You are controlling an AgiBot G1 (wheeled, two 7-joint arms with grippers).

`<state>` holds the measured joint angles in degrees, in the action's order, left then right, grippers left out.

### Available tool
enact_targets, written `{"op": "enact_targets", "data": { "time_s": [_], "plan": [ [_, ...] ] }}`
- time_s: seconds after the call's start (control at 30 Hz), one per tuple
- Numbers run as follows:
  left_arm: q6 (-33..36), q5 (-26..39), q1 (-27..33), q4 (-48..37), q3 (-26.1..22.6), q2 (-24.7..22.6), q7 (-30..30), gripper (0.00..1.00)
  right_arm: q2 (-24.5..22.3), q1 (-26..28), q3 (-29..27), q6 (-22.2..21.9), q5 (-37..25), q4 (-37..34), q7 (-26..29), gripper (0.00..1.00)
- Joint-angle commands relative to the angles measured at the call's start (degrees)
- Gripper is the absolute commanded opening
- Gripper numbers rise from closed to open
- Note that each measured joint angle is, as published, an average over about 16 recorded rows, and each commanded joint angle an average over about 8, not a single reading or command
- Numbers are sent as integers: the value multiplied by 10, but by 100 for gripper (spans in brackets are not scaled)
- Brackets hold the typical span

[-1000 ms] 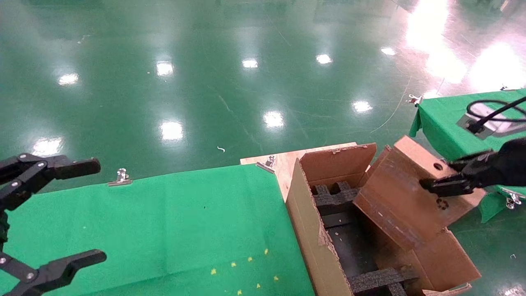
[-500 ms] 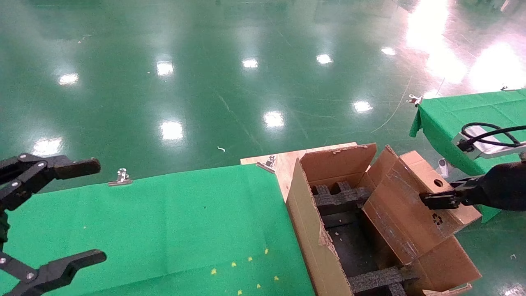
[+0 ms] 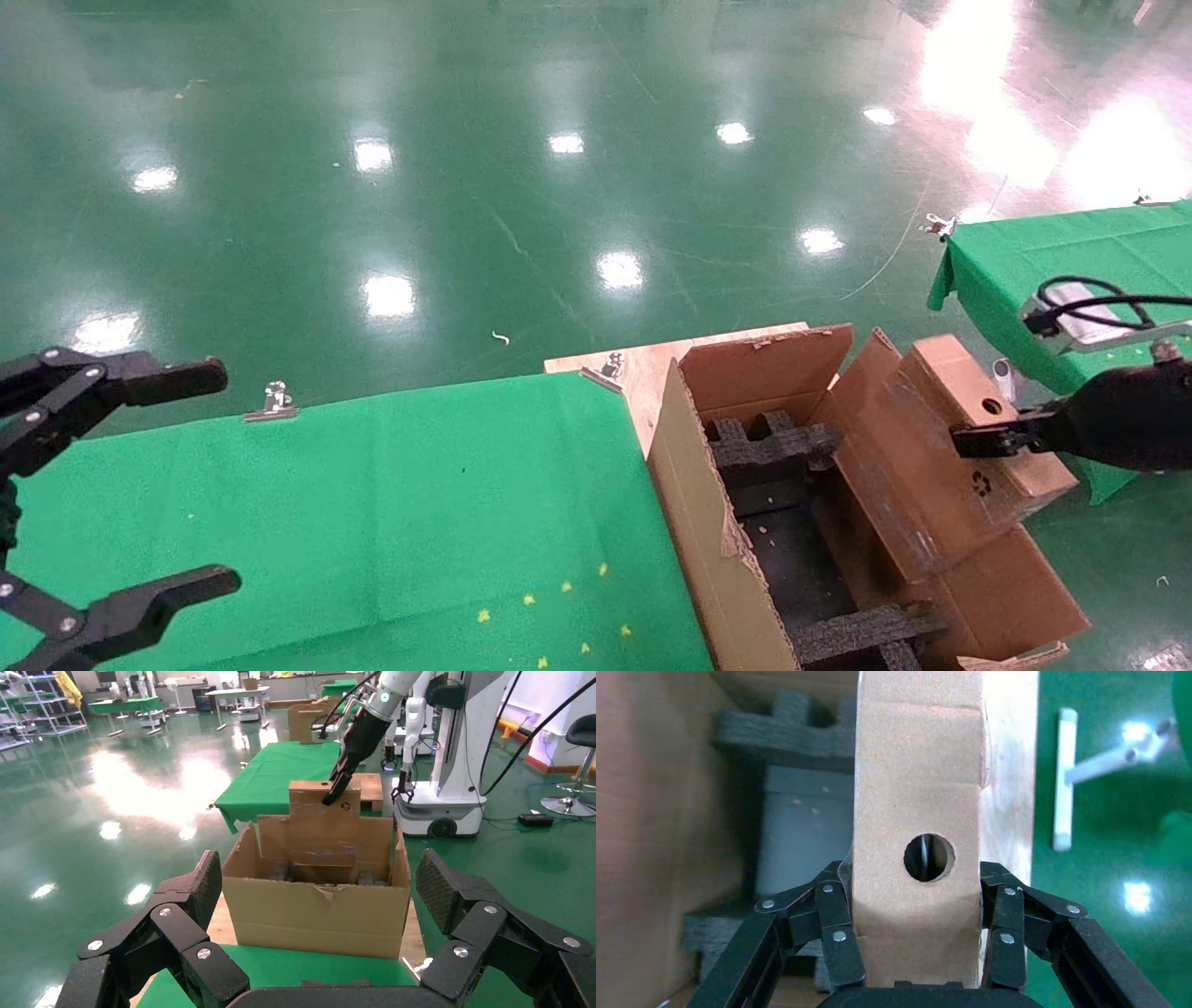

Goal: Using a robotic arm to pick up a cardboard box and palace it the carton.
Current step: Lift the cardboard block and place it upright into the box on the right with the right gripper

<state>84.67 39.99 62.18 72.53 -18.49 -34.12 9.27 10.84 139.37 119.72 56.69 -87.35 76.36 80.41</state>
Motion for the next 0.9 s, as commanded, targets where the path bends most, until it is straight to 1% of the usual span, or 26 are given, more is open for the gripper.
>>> {"op": "enact_targets", "data": {
  "time_s": [0.03, 0.17, 0.27, 0.63, 0.9],
  "plan": [
    [0, 0, 0, 0, 0, 0, 0, 100, 5, -10, 7, -13, -16, 4, 29, 0],
    [0, 0, 0, 0, 0, 0, 0, 100, 15, -27, 17, -32, -30, 5, 72, 0],
    [0, 0, 0, 0, 0, 0, 0, 100, 24, -42, 25, -50, -36, 6, 94, 0],
    [0, 0, 0, 0, 0, 0, 0, 100, 56, -108, 50, -130, -56, 1, 148, 0],
    [0, 0, 0, 0, 0, 0, 0, 100, 92, -167, 66, -201, -74, -17, 196, 0]
  ]
}}
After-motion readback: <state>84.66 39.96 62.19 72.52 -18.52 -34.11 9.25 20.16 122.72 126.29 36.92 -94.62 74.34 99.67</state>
